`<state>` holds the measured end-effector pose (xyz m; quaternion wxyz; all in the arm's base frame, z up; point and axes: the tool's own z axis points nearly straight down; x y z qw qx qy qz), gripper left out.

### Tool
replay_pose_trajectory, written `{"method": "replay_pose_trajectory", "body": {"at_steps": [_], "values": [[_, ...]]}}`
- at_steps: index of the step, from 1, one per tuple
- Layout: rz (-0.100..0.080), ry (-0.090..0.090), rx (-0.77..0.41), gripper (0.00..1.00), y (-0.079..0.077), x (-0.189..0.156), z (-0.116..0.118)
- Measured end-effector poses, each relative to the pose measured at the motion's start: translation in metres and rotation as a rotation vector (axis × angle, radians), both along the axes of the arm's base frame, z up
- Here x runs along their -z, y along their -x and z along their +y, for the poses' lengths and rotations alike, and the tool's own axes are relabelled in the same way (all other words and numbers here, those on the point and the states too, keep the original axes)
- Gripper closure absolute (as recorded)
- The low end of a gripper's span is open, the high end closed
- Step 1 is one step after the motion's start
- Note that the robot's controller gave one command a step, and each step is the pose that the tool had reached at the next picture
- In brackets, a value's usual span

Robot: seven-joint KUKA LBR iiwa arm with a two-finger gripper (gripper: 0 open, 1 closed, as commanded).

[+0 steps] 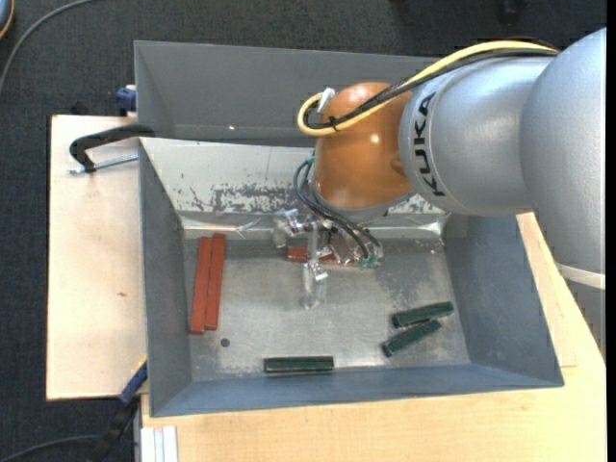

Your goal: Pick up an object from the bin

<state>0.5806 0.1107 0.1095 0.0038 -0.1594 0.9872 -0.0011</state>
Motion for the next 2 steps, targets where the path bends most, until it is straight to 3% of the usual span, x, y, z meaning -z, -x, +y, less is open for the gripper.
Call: {"method": "replay_pose_trajectory", "body": {"at_steps": [1,2], "values": [[0.007,0.001,-0.006,0.0,-0.0193,0.0411,-0.061],[0.005,-0.003,-0.011,1.0,-0.0193,0.0385,-0.0557]]}}
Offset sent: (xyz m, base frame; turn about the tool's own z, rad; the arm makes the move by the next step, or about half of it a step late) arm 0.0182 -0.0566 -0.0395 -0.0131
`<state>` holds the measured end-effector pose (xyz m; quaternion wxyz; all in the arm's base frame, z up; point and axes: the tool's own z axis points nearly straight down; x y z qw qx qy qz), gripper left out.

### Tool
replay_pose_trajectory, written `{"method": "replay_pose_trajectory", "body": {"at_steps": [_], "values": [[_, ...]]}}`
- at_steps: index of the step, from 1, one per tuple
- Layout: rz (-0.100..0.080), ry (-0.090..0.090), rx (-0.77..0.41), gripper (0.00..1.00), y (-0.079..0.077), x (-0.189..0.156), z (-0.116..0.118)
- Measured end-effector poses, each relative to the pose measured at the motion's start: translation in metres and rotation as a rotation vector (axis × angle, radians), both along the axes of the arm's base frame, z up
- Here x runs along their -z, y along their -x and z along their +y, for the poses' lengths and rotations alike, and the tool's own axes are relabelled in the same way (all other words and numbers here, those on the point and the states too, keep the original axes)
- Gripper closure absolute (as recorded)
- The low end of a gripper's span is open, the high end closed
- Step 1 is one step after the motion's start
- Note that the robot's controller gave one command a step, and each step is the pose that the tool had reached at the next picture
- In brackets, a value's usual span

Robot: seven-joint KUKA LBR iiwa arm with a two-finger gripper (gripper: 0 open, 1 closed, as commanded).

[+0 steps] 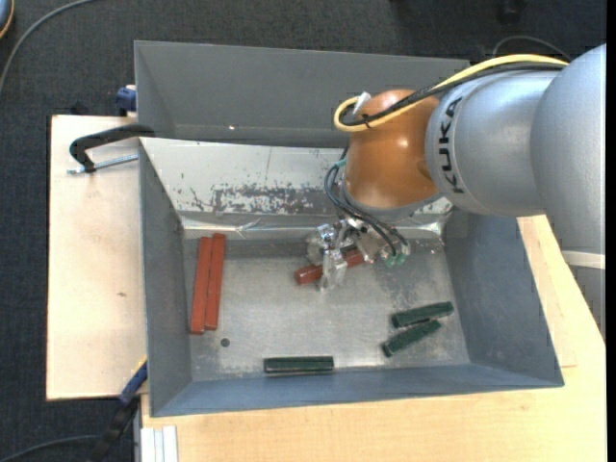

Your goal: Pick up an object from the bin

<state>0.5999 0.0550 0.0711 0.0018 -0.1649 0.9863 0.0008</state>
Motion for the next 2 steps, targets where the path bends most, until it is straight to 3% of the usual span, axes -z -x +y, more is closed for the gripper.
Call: {"method": "replay_pose_trajectory", "body": {"at_steps": [1,2], "values": [[-0.012,-0.001,0.015,1.0,0.001,-0.121,0.003],[-0.013,0.002,-0.234,1.0,0.027,-0.271,0.004]]}}
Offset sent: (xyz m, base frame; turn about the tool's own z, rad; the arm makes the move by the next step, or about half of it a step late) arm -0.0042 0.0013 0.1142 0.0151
